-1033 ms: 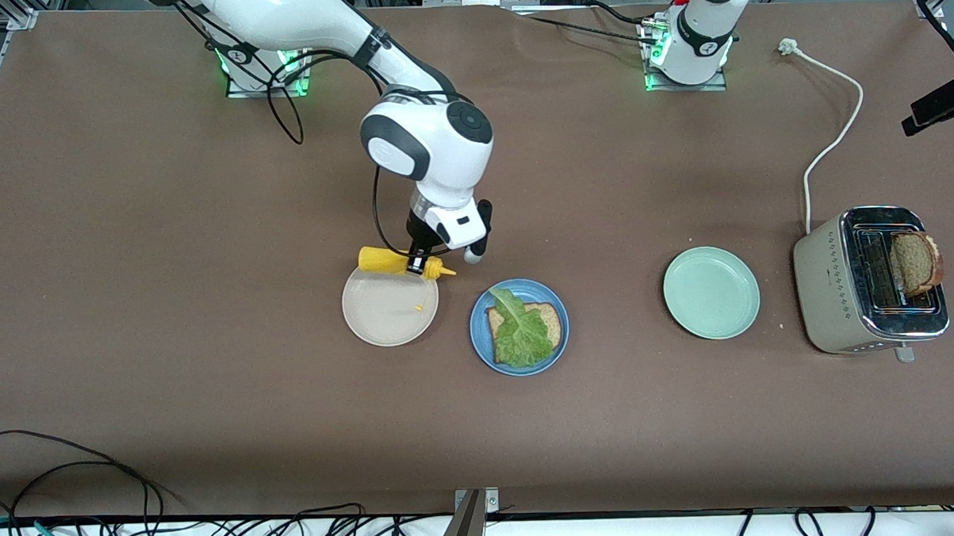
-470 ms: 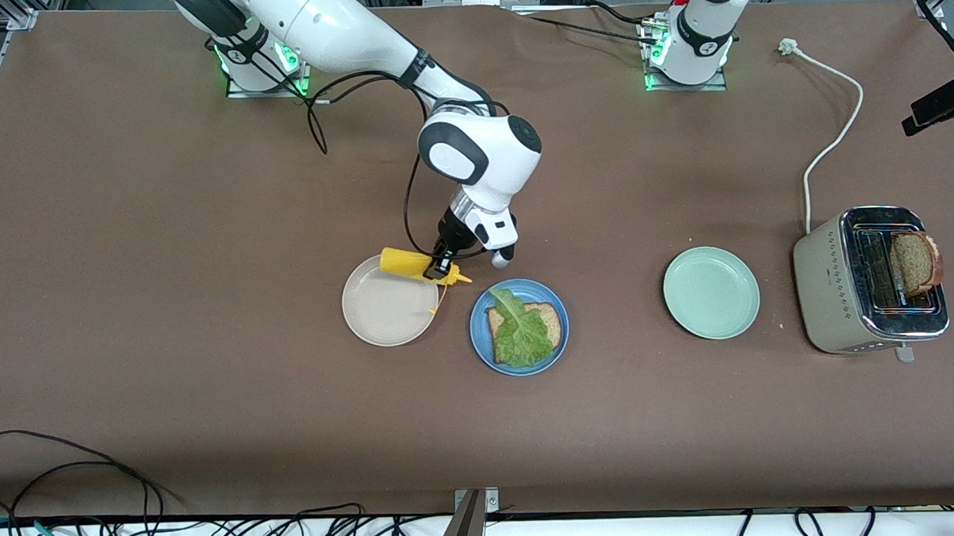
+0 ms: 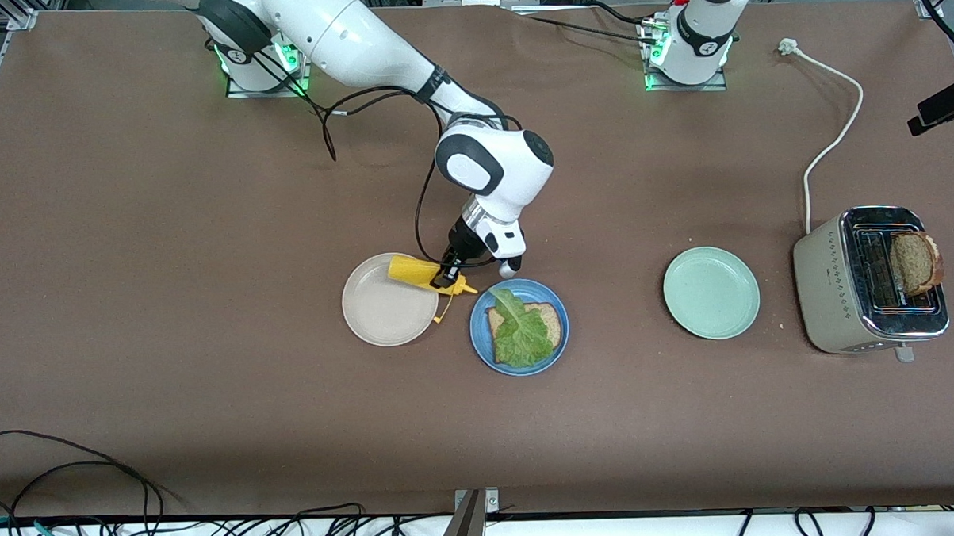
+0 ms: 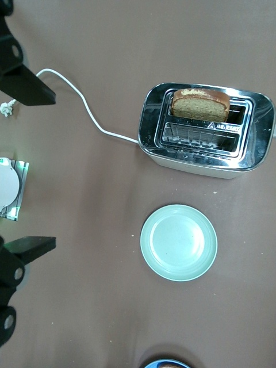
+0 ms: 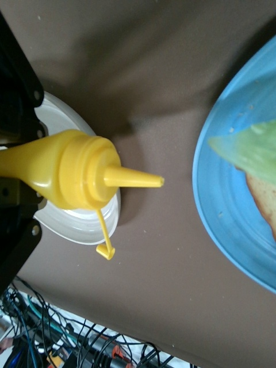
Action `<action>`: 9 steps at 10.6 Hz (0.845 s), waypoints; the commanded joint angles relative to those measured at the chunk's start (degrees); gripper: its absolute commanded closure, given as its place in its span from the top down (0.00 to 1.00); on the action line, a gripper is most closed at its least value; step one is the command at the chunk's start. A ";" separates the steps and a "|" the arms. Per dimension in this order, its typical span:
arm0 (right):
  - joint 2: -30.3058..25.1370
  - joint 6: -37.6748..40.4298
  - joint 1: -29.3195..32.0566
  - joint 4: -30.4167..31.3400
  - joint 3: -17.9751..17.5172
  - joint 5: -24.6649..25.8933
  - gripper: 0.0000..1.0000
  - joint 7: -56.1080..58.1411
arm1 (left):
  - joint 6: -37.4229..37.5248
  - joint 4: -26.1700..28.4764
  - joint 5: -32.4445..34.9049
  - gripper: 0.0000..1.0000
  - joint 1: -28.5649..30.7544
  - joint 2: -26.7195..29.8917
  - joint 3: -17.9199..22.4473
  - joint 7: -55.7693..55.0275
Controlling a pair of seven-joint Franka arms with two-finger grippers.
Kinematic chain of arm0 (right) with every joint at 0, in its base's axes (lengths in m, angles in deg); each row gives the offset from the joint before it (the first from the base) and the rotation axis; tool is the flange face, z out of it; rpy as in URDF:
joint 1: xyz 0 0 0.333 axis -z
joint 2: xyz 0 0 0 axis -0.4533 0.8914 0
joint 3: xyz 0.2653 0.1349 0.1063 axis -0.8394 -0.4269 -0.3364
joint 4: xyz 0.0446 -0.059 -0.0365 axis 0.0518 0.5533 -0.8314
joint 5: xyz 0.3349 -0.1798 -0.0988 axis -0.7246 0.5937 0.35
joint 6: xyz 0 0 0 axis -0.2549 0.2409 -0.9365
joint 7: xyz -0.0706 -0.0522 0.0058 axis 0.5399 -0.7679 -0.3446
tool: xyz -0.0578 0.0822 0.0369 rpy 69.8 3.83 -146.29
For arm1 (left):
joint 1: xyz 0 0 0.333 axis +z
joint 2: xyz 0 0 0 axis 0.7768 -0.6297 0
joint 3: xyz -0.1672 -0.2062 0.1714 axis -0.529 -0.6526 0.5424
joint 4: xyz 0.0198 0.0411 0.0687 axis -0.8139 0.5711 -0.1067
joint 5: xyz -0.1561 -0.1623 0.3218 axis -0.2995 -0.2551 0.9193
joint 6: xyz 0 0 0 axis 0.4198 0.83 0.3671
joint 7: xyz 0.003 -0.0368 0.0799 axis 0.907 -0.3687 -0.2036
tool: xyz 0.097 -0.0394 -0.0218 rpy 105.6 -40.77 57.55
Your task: Make sandwich in blue plate with both arms
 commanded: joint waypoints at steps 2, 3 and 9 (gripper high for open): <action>2.61 1.87 -3.52 -3.15 2.57 1.65 0.00 -3.11 | 0.05 -0.75 -1.56 1.00 0.19 -0.39 -0.59 0.41; 3.22 1.69 -3.52 -3.23 2.57 3.66 0.00 -5.22 | 0.05 -0.75 -1.56 1.00 0.18 -0.30 -0.59 0.41; 3.40 1.86 -3.96 -3.23 2.40 4.38 0.00 -5.42 | 0.05 -0.75 -1.56 1.00 0.36 -0.39 -0.59 0.50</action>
